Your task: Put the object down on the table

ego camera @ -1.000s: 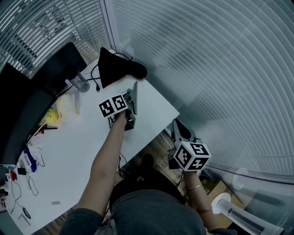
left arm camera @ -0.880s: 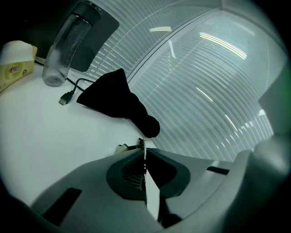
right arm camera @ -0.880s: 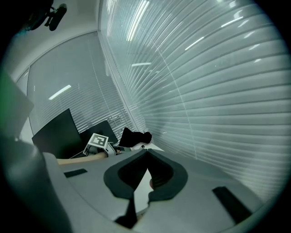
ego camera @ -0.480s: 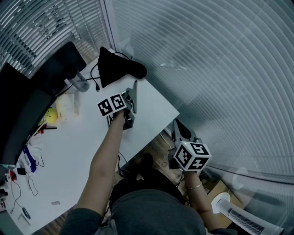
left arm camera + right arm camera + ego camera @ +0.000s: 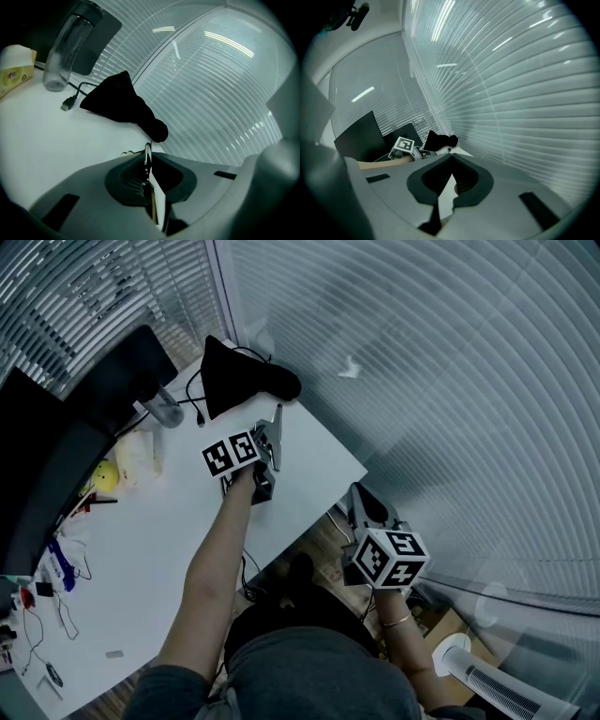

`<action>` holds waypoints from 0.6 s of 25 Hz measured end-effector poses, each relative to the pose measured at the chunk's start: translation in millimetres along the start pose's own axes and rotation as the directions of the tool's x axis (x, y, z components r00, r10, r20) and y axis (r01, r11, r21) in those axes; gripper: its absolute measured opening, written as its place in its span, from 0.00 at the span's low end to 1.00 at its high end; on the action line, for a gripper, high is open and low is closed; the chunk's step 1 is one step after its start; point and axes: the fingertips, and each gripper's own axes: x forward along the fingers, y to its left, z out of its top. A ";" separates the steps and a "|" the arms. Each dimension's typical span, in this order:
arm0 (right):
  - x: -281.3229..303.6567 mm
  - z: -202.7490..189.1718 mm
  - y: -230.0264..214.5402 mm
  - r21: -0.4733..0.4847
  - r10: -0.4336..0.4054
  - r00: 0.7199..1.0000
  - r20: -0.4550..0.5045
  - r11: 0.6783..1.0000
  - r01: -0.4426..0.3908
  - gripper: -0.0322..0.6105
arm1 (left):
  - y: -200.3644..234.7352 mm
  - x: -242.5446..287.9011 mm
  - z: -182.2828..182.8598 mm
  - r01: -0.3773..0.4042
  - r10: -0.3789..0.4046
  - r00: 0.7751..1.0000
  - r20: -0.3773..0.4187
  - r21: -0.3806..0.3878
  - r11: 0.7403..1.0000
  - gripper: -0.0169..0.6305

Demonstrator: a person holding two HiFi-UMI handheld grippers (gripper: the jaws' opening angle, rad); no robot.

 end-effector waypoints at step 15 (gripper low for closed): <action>2.3 0.1 4.6 -0.011 0.004 1.000 -0.004 1.000 -0.004 0.06 | 9.3 -2.0 5.4 -0.037 0.036 0.999 0.020 0.010 0.999 0.22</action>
